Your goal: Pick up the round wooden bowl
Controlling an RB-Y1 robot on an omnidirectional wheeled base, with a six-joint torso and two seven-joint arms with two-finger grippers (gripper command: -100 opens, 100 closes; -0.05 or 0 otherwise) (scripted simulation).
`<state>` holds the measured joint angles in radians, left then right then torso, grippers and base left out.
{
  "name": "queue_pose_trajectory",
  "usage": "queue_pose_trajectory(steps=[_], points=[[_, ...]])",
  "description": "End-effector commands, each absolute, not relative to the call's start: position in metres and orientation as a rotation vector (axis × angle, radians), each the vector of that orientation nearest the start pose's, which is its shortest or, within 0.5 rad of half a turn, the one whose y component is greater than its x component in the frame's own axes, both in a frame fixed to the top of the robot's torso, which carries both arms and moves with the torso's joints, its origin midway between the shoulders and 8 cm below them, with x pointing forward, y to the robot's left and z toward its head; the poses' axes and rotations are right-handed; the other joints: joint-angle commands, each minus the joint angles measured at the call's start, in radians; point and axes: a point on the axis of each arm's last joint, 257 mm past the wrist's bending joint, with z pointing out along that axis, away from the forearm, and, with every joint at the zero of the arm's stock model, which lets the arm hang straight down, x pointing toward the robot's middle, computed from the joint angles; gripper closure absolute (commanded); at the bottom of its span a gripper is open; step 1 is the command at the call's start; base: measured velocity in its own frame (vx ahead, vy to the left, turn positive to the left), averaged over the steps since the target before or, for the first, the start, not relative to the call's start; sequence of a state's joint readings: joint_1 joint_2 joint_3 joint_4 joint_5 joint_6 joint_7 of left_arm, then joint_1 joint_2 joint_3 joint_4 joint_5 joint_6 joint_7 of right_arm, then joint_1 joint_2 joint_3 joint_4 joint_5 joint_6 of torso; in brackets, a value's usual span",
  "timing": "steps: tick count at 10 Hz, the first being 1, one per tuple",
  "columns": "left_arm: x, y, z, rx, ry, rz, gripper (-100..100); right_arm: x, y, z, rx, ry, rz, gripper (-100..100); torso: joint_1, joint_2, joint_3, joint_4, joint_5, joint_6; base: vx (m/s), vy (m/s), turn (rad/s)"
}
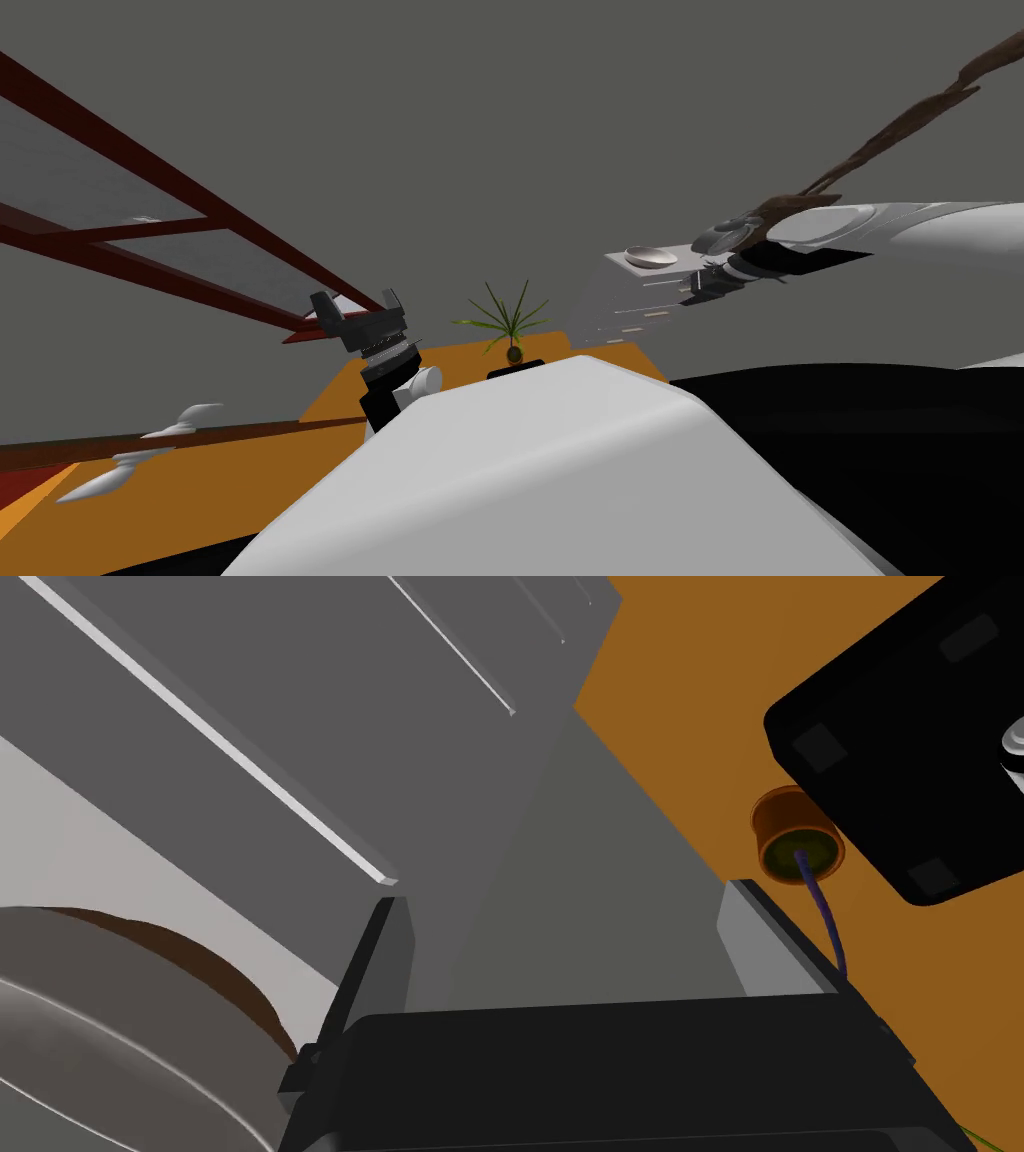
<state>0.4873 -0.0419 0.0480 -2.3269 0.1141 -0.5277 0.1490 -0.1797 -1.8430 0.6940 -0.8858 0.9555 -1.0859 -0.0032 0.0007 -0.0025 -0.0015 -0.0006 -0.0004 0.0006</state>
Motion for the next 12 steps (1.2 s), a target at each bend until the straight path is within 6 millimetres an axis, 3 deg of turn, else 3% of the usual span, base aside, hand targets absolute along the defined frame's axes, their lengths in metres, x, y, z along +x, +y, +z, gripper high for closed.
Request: queue_pose_trajectory(steps=[1,3,5,12], points=[[0.323,0.309,0.054,-0.721,0.398,-1.486,0,0.246,-0.746,-0.116,-1.066,2.758,-0.434,-100,0.000,0.000,0.000,0.000,0.000,0.000,0.118,0.010,0.059],[0.323,0.309,0.054,-0.721,0.398,-1.486,0,0.241,-0.763,-0.087,-1.053,2.763,-0.521,-100,-0.001,-0.007,-0.004,-0.002,0.000,-0.001,0.171,-0.007,0.092],[0.323,0.309,0.054,-0.721,0.398,-1.486,0,0.239,-0.766,-0.080,-1.052,2.764,-0.539,-100,0.000,-0.005,-0.003,-0.001,0.000,0.000,0.071,0.005,0.030],[0.323,0.309,0.054,-0.721,0.398,-1.486,0,0.237,-0.763,-0.090,-1.067,2.772,-0.512,-100,-0.002,0.002,0.001,0.000,-0.001,0.000,0.048,-0.016,0.047]])
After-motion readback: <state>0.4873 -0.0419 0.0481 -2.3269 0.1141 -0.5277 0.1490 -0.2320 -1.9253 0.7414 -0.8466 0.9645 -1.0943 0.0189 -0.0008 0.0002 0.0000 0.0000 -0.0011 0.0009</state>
